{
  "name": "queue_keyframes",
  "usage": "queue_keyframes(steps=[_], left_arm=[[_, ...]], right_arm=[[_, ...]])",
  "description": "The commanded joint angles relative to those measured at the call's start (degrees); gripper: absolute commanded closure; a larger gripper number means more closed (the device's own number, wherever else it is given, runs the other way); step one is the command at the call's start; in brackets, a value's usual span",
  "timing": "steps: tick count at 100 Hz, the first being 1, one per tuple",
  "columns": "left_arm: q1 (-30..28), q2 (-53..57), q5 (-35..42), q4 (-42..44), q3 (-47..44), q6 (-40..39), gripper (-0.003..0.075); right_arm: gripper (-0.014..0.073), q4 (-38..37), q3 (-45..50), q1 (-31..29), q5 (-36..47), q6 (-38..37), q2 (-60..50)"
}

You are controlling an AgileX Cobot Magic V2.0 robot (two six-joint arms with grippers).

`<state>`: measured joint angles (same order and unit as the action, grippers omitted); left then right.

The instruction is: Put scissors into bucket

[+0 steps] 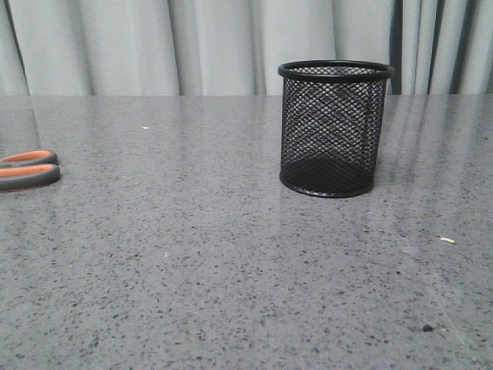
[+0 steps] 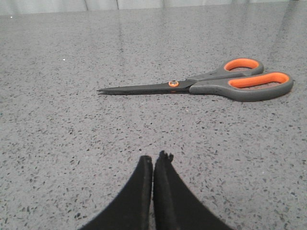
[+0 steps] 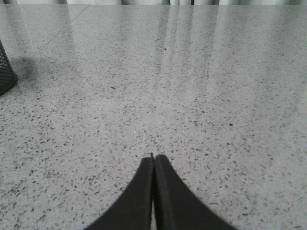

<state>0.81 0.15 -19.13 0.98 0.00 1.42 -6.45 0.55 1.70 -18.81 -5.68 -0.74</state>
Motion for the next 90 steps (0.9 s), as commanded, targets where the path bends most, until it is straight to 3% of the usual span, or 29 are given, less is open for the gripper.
queue_keyframes(steps=[1,8,32,40,52,73,80,90], left_arm=[[-0.1,1.5,3.3,-0.1,-2.2,-0.4,0.0740],[-0.1,1.5,3.3,-0.1,-2.2,-0.4,0.0739],[-0.1,1.5,3.3,-0.1,-2.2,-0.4,0.0740],[-0.1,1.5,3.5,1.5,-2.2,-0.4,0.0740],[-0.1,1.5,7.2,-1.7,-2.2,-0.4,0.0740],[0.0,1.5,20.7,-35.0,-2.2,-0.4,0.0740],[0.0,1.5,21.3,-44.8,-2.1,-0.4,0.0740],[0.0,1.5,20.9,-54.6,-2.1,-0.4,0.0739]], right_arm=[[0.0653,-0.3,0.6,-0.3,2.5,0.0,-1.0],[0.0653,-0.9,0.6,-0.3,2.5,0.0,-1.0],[0.0653,-15.1,0.5,-0.3,5.7,0.0,-1.0],[0.0653,-15.2,0.5,-0.3,13.3,0.0,-1.0],[0.0653,-7.0,0.5,-0.3,28.4,0.0,-1.0],[0.0653,-3.4,0.5,-0.3,44.6,-2.7,-1.0],[0.0653,1.2,0.3,-0.3,42.1,-3.5,-1.0],[0.0653,13.4,-0.8,-0.3,33.5,-5.2,-1.0]])
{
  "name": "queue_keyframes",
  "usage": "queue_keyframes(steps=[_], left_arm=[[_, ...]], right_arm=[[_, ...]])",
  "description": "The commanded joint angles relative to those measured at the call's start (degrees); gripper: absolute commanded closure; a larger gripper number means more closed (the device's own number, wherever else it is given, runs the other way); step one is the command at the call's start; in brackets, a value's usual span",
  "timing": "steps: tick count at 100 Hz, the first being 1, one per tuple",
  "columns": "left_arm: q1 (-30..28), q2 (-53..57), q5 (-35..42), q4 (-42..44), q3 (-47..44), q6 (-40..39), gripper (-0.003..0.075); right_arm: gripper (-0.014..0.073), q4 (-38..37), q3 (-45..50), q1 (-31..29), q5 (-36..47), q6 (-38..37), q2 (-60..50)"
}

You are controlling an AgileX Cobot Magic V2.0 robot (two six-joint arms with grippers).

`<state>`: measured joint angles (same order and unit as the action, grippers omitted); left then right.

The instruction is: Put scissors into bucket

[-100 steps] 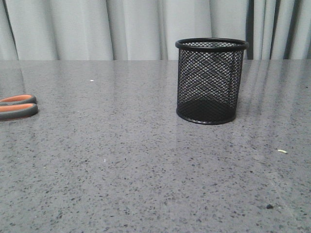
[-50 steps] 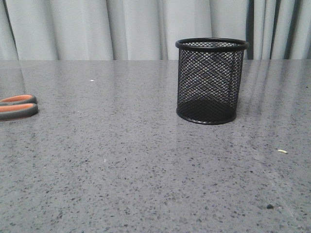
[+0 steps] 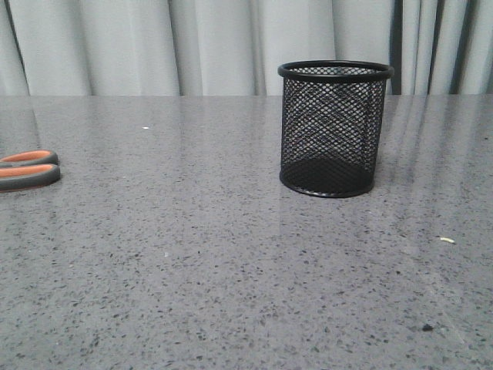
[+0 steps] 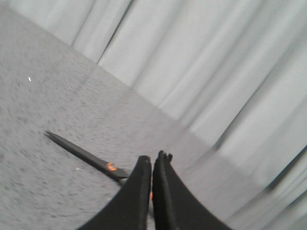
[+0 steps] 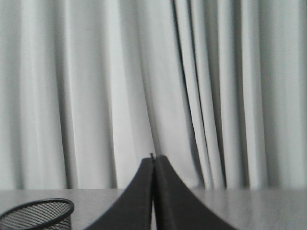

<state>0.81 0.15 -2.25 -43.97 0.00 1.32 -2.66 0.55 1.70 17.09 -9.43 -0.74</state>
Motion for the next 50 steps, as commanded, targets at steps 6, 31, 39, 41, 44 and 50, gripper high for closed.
queue_keyframes(steps=[6,31,39,41,44,50], left_arm=[[0.0,1.5,3.4,-10.8,-1.8,-0.3,0.0739],[0.0,0.1,-10.8,-4.9,6.8,7.6,0.0671],[0.0,-2.3,-13.3,-3.5,11.3,13.8,0.0545],[0.0,-3.2,-13.8,-3.4,12.4,15.3,0.0512],[0.0,-4.5,-14.5,-3.4,13.9,17.1,0.0472],[0.0,-7.4,-16.0,-3.0,16.9,20.3,0.0405]], right_arm=[[0.0653,13.5,-1.6,-0.3,-5.6,-1.4,-1.0],[0.0647,15.7,-10.5,-0.3,-24.6,-1.4,2.2],[0.0631,15.7,-14.0,-0.3,-29.9,-1.4,5.3],[0.0617,15.7,-14.6,-0.3,-30.9,-1.4,6.2],[0.0593,15.7,-16.1,-0.3,-32.2,-1.4,7.4],[0.0504,15.7,-18.4,-0.3,-35.2,-1.1,10.2]])
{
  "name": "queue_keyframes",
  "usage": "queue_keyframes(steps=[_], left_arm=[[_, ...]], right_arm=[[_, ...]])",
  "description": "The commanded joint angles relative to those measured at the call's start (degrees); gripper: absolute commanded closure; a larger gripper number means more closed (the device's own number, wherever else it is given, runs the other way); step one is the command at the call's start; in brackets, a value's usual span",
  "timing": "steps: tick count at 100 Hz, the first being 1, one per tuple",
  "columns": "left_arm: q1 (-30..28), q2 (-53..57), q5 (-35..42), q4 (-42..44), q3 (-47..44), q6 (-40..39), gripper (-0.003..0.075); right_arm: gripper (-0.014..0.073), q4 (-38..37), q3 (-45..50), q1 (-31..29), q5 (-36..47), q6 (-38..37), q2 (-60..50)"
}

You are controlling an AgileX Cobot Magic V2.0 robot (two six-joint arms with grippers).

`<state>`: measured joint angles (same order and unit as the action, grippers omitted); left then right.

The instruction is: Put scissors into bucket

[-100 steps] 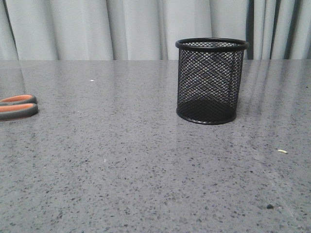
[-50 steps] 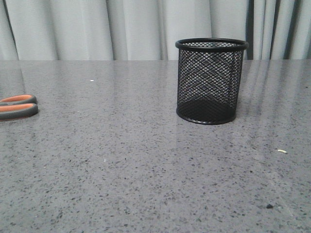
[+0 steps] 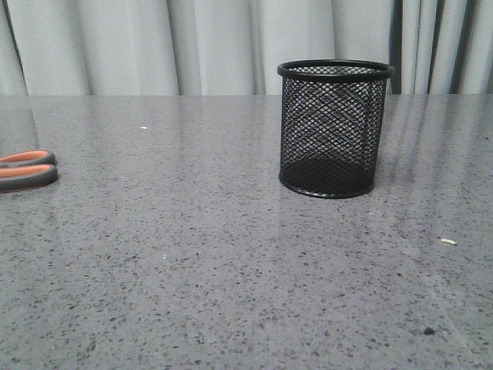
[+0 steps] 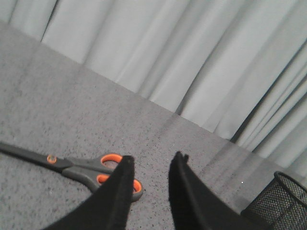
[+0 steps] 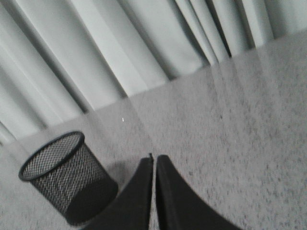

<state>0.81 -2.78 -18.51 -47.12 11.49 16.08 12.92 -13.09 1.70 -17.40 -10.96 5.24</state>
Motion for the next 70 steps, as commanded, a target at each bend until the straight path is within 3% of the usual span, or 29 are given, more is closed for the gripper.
queue_keyframes(steps=[1,14,21,31,41,57,70], left_arm=[[0.0,-5.3,-0.3,0.2,6.2,5.9,0.0401],[0.0,-13.7,-6.2,0.6,12.4,11.6,0.0395],[1.8,-17.3,-6.6,0.6,15.0,12.2,0.0395],[4.9,-22.9,-9.4,4.2,19.4,12.2,0.0395],[7.3,-29.8,-17.8,10.3,25.0,13.2,0.0395],[9.3,-42.9,-34.2,17.2,35.5,29.2,0.0395],[11.5,-50.5,-38.3,24.4,41.7,41.9,0.0395]], right_arm=[[0.0492,0.1,-5.3,-0.3,-1.0,0.4,4.6],[0.0245,0.1,-10.3,-0.2,-7.6,0.4,10.4],[0.0174,0.1,-12.6,-0.2,-10.0,1.2,12.6],[0.0167,0.1,-15.1,-0.2,-11.2,4.1,14.1],[0.0167,0.1,-16.6,-0.2,-11.4,5.4,14.0],[0.0167,0.2,-17.5,0.1,-11.0,5.5,14.0],[0.0167,0.2,-17.5,1.8,-10.6,5.6,14.0]])
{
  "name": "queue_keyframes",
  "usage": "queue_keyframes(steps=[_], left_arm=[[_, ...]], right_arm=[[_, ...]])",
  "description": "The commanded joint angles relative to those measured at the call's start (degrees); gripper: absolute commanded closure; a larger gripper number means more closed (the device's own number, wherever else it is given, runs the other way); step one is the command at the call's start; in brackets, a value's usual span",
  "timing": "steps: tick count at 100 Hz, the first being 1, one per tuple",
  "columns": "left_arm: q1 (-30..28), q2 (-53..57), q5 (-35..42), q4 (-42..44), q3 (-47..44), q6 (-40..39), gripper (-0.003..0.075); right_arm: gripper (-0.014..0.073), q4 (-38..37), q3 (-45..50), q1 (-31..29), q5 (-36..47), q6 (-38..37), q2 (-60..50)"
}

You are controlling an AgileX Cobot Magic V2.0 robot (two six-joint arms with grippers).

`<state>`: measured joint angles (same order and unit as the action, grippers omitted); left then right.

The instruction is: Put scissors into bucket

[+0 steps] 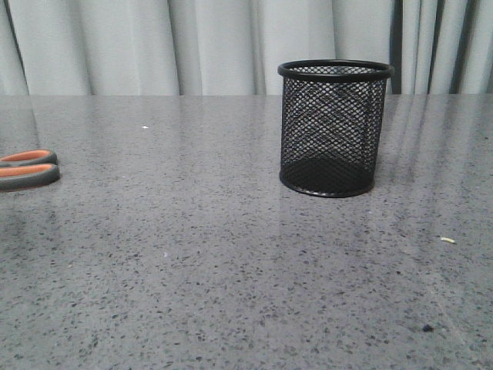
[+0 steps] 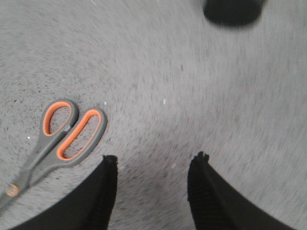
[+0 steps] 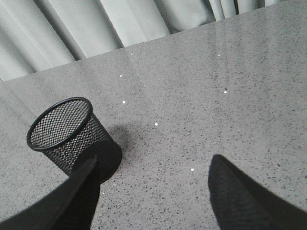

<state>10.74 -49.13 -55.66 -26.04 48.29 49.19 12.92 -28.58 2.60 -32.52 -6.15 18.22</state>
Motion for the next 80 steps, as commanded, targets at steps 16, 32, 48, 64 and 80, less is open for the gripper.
queue_keyframes(steps=[16,32,48,64,80], left_arm=[[2.7,-10.8,-3.7,9.7,10.0,19.4,0.0395],[2.7,-14.2,-5.2,13.4,11.6,19.6,0.0395],[2.7,-16.9,-5.2,25.1,11.6,21.2,0.0395],[2.7,-21.3,-5.3,27.3,13.0,21.3,0.0395],[2.7,-25.3,-3.4,26.7,16.3,21.3,0.0395]], right_arm=[[0.0167,0.1,-2.0,3.0,5.7,1.8,1.0],[0.0167,0.0,-2.0,3.6,6.4,2.2,1.0],[0.0167,0.0,-2.0,4.2,7.1,2.3,1.0],[0.0167,-0.5,-2.0,5.3,7.7,2.3,1.0],[0.0167,-0.5,-2.0,5.3,7.7,2.3,1.0]])
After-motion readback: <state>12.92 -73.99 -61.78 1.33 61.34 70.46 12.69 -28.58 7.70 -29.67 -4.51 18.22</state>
